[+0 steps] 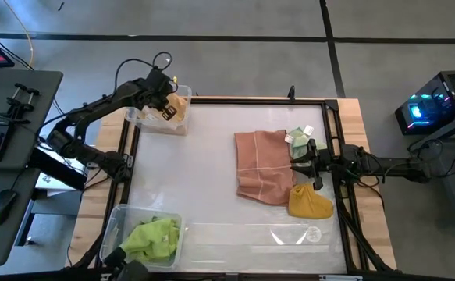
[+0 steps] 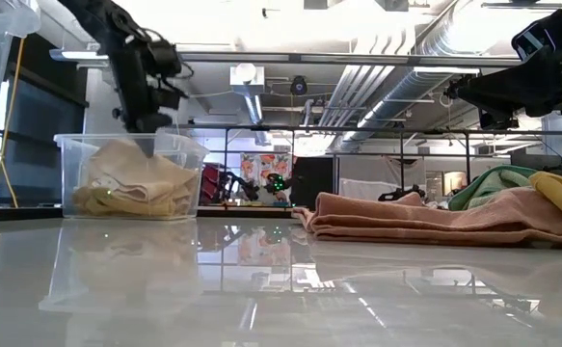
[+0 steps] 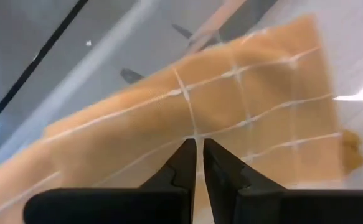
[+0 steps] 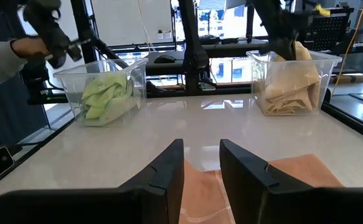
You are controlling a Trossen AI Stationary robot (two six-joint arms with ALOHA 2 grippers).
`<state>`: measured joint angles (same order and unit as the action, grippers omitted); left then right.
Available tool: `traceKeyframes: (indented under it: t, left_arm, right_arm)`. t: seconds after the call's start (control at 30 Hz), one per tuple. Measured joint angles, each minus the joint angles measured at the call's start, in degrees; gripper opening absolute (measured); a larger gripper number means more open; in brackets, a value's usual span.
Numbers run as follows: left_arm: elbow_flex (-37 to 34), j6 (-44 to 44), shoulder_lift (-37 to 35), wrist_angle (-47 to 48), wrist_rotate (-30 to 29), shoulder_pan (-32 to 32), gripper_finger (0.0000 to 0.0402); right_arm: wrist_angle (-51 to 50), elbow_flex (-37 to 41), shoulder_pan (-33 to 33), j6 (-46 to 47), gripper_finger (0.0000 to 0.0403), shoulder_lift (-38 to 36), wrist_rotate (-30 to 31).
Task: Sort towels by color in basket
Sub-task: Put the yellow patterned towel into the top transparent bin
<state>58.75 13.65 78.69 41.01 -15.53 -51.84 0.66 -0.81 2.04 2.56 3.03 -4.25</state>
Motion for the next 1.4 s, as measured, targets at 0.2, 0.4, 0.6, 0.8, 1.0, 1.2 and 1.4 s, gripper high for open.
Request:
traceKeyframes:
  t: [0.2,0.4,0.6,0.8,1.0,1.2,1.4]
  left_arm:
    - [1.78,-1.43,-5.62,-3.81,-4.56,1.05,0.0008]
    - [1.80,-1.91,-6.49,-4.10,-7.97,-3.14,0.0040]
    - [1.78,-2.18,-2.99,-2.17,-6.49,-7.88,0.0119]
    - [1.78,-1.28,0.63,-0.61,-2.94,-9.28,0.0172]
    - [1.78,0.70,3.03,1.71,-0.19,-9.26,0.0139]
    - [1.78,1.93,3.16,2.40,1.55,-9.19,0.0036]
    - [1.78,1.04,0.71,7.39,4.75,-7.45,0.0015]
  right_arm:
    - [-0.01,-0.01,0.00,0.00,0.0098,0.00,0.01]
    - [-0.01,-0.01,0.01,-0.01,0.0098,0.00,0.01]
    - [0.00,-0.01,0.00,-0.01,0.0098,0.00,0.01]
    - [-0.01,-0.01,0.01,0.00,0.0098,0.00,0.01]
    - [0.01,-0.01,0.02,-0.01,0.0098,0.00,0.02]
    - [0.00,-0.01,0.01,0.00,0.0098,0.00,0.01]
    - [0.01,-0.01,0.00,-0.01,0.0098,0.00,0.00]
